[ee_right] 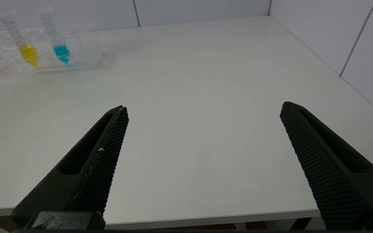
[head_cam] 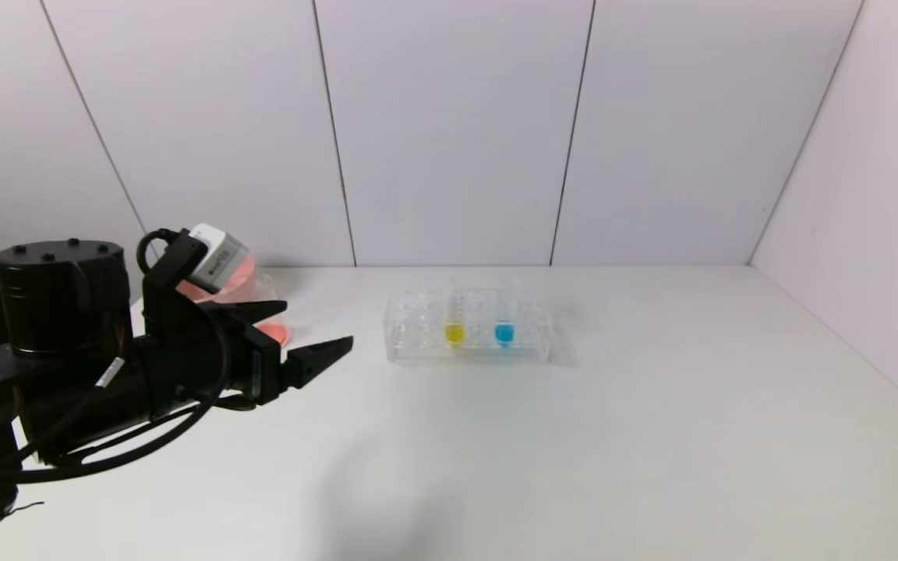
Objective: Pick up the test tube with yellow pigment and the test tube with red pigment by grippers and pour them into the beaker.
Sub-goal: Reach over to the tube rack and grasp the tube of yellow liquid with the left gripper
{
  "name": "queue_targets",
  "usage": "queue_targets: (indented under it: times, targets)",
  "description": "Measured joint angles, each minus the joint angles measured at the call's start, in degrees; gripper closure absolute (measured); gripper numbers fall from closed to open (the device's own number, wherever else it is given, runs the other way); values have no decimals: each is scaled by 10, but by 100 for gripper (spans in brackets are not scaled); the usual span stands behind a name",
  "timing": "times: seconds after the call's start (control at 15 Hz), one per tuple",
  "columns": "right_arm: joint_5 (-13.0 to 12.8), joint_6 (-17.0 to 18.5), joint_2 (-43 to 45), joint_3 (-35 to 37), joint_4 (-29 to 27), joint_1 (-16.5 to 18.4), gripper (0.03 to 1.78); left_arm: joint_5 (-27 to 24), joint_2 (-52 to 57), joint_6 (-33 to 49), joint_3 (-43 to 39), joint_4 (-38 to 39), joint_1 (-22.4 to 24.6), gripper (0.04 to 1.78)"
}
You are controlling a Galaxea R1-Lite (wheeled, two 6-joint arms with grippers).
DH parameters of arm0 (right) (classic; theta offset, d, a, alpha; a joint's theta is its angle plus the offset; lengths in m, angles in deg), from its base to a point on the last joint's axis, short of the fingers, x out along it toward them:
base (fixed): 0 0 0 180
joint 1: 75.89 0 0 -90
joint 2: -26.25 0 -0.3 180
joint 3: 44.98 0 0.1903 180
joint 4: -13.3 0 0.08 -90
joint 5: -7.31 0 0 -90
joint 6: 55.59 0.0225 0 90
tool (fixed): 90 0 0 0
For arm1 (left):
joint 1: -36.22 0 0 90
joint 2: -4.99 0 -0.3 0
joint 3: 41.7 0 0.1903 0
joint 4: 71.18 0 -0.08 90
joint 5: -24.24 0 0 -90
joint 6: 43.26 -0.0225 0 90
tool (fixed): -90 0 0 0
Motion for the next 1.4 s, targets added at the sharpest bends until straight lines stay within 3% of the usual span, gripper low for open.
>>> queue_targets:
  times: [0.13, 0.33, 0.73, 0.93, 1.4]
  targets:
    - [0, 0, 0, 0, 0, 0, 10, 58, -4, 18, -2, 4, -73, 6]
    - [0, 0, 0, 0, 0, 0, 10, 185, -48, 58, 20, 33, -167, 6]
    - [0, 0, 0, 0, 0, 0, 10, 423, -226, 70, 121, 158, -241, 6]
    - [0, 0, 0, 0, 0, 0, 10, 468, -300, 71, 187, 165, -249, 6]
    - [0, 0, 0, 0, 0, 0, 10, 488, -417, 50, 310, 185, -237, 6]
